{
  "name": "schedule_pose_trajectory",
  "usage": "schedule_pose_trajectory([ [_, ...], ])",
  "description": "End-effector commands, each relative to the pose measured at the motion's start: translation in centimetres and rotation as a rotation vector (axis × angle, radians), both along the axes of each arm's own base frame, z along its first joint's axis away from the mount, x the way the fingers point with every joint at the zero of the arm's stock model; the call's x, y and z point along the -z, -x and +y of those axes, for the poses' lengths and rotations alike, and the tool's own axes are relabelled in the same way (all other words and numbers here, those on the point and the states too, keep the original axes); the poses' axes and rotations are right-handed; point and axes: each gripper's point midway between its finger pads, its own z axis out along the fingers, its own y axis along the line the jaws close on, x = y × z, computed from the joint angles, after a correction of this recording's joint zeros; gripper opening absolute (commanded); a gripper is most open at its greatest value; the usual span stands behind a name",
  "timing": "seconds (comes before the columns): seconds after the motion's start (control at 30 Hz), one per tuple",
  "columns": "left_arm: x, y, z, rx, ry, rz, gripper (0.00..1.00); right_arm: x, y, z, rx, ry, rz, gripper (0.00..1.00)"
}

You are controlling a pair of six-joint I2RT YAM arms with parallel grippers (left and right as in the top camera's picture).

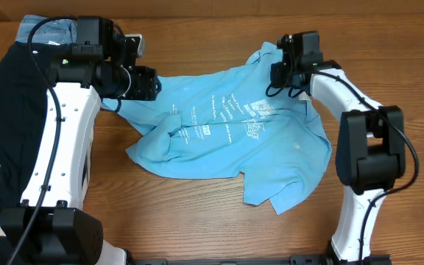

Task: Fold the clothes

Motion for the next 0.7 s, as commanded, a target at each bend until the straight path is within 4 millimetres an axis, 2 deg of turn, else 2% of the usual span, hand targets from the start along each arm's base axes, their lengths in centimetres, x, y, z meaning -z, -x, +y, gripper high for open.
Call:
schedule_pose_trajectory([
  [0.0,-0.3,0.1,-1.1,0.044,0.031,-0.011,0.75,2.1,-0.3,-0.4,0.006,0.022,0.025,0.04],
  [0.13,-0.3,0.2,-1.5,0.071,0.024,-0.018,0.78,3.2,-0.2,-0.6,0.011,0.032,0.04,0.04],
  [0.27,-0.3,0.2,-1.8,0.077,0.021,-0.02,0.81,4.9,-0.1,-1.5,0.039,0.079,0.059,0.04],
  [0.47,-0.4,0.2,-1.7,0.079,0.019,-0.023,0.83,6.9,0.0,-4.9,0.118,0.13,0.095,0.04],
  [0.67,-0.4,0.1,-1.6,0.081,0.011,-0.029,0.84,6.6,-0.7,-10.2,0.237,0.121,0.079,0.04],
])
